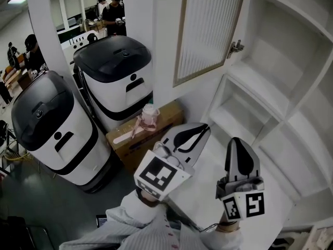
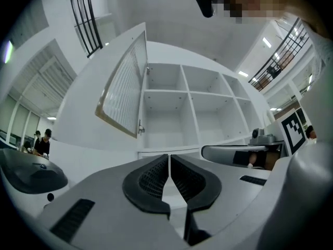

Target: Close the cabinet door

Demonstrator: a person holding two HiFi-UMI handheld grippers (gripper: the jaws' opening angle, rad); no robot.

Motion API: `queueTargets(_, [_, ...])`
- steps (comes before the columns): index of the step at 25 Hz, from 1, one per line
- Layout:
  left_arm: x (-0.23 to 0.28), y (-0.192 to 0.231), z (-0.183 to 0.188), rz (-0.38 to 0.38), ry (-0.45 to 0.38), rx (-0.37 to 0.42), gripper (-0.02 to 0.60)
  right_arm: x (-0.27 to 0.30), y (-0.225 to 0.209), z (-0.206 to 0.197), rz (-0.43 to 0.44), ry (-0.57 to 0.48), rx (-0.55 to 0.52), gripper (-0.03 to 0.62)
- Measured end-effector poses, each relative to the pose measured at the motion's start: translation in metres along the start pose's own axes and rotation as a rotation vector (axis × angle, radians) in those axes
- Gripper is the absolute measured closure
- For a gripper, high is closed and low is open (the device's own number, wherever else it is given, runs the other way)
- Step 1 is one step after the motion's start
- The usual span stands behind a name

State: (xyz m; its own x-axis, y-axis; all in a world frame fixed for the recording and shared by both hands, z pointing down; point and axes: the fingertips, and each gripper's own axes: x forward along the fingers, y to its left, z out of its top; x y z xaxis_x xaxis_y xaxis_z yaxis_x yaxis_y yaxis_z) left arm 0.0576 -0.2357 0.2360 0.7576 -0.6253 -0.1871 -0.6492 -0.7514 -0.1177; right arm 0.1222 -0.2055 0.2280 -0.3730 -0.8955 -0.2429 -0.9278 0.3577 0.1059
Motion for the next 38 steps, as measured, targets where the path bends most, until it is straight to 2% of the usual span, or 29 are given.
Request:
queueTargets(10, [-0.037,0.055,-0.012,0.127,0.013,-0.023,0.564,0.023,0.026,-0.013,0.061,-0.017,0.05,0.582])
queueTargets(13, [-0.044,0.071,-0.017,0.144,0.018,-0.047,0.474,0.029,0.034,-0.019,0.077,-0.006,0.058,0.58])
queueTargets(16, [-0.046,0.086,-0.016,0.163,0.002,-0.053,0.435,0.034,0.038,-0.024,0.083,0.006,0.061,0.58])
queueTargets(19, [-0.045,0.099,-0.013,0.174,-0.026,-0.058,0.356,0.036,0.039,-0.028,0.081,0.012,0.063,0.58])
queueTargets(21, [-0.043,0.105,-0.01,0.172,-0.054,-0.064,0.335,0.037,0.041,-0.031,0.08,0.021,0.064,0.58])
queueTargets(28, [-0.026,0.113,0.004,0.141,-0.158,-0.062,0.331,0.036,0.038,-0.038,0.048,0.044,0.056,0.58])
queueTargets(35, [-0.01,0.118,0.014,0.125,-0.211,-0.055,0.332,0.035,0.028,-0.041,0.003,0.057,0.046,0.58])
queueTargets(37, [-0.008,0.118,0.016,0.122,-0.222,-0.046,0.346,0.036,0.028,-0.042,-0.003,0.06,0.046,0.58])
queueTargets(38, [-0.009,0.118,0.018,0.123,-0.231,-0.039,0.372,0.036,0.028,-0.043,-0.004,0.061,0.046,0.58])
